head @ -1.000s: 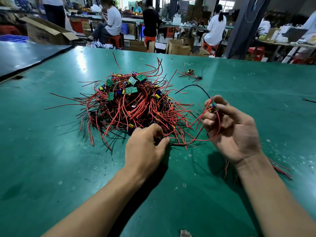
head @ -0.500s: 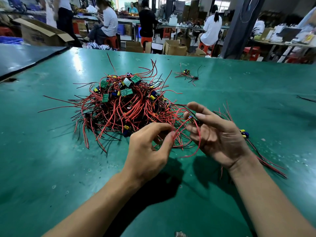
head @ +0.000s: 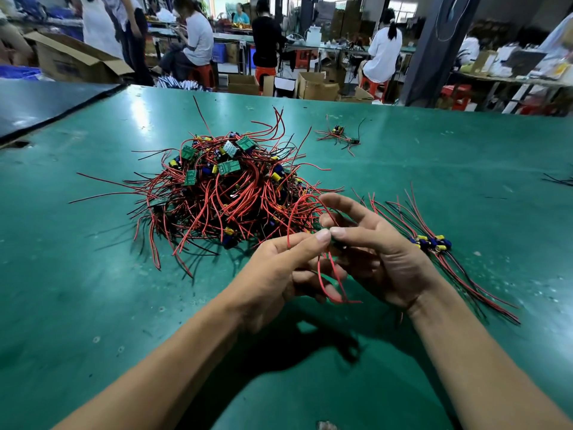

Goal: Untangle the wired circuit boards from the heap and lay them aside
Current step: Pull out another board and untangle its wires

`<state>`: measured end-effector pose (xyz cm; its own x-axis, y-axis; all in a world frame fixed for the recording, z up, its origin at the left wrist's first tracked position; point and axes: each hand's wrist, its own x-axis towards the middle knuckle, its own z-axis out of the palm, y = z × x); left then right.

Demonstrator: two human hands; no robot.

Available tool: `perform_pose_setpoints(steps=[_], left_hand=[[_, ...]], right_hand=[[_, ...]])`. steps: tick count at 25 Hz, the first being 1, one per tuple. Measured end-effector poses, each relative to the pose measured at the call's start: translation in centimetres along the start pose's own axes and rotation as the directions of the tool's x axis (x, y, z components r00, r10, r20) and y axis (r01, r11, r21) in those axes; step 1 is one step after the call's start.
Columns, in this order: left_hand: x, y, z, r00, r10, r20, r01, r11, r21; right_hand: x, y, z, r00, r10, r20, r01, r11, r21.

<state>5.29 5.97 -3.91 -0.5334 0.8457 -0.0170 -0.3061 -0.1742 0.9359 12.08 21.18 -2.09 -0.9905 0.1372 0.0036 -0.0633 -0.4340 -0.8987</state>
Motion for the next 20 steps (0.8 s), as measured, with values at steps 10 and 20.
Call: perform_pose_setpoints(steps=[10,20], left_hand=[[0.13,-0.23,-0.35,0.997,0.027,-0.077,-0.032,0.997,-0.068],[0.02,0.55,-0.88,0.921,-0.283,0.266,0.36,0.879,-0.312]], right_hand=[[0.67,-0.18,-0.11,0.943,-0.205,-0.262,0.203,0.979,-0.037],[0.28,-0.24,0.5,0.974,-0.225,0.001,0.225,0.974,-0.013]])
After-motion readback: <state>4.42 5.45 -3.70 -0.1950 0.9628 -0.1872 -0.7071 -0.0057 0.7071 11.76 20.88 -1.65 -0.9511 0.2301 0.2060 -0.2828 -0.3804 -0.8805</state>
